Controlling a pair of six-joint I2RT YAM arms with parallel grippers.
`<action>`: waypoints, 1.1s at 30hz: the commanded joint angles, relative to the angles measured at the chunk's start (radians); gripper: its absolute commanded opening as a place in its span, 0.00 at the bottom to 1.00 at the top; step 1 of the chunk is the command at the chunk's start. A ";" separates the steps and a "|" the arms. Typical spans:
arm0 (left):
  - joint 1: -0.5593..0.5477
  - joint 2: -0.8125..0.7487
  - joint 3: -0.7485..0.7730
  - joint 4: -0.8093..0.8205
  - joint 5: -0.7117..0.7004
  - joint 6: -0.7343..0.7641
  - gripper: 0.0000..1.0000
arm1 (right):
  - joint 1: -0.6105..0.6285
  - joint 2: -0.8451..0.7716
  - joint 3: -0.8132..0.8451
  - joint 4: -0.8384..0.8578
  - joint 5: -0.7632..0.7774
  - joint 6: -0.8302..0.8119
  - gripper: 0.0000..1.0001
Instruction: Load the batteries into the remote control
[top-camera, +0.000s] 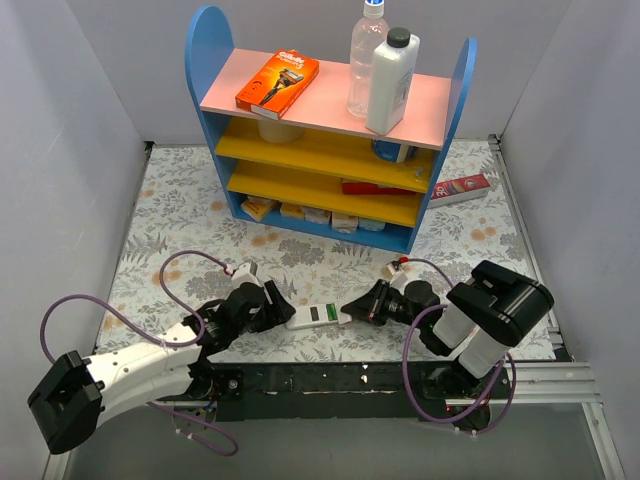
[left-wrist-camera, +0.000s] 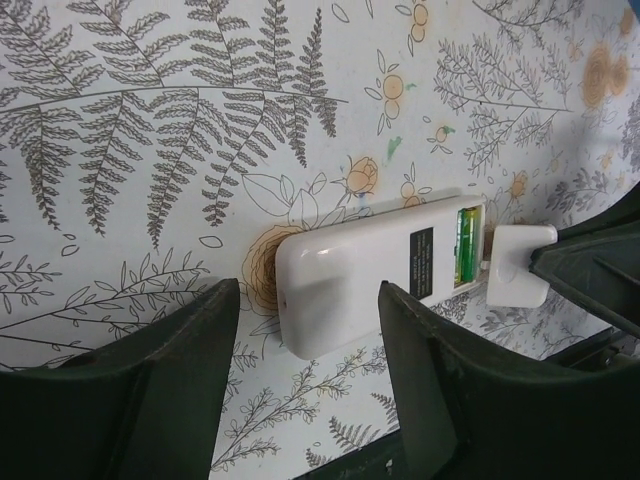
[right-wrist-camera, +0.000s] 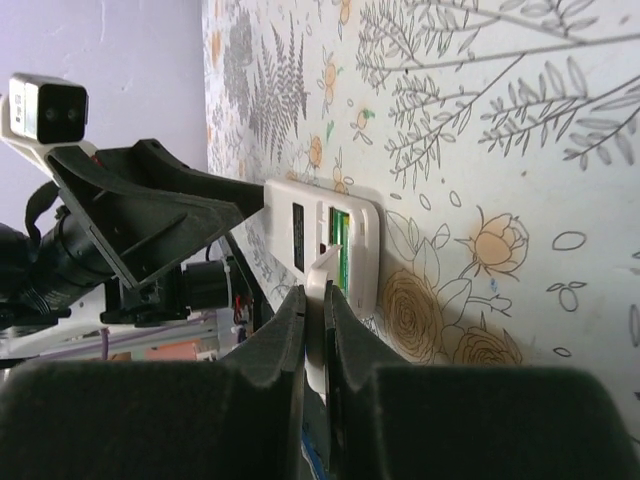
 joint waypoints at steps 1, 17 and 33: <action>0.007 -0.060 0.015 -0.055 -0.069 -0.014 0.59 | -0.030 -0.055 -0.100 0.431 0.036 -0.025 0.01; 0.007 -0.359 0.166 -0.266 -0.276 0.113 0.74 | -0.058 0.187 -0.149 0.525 0.111 -0.059 0.08; 0.007 -0.629 0.303 -0.378 -0.455 0.313 0.80 | -0.059 -0.013 -0.221 0.104 0.225 -0.121 0.61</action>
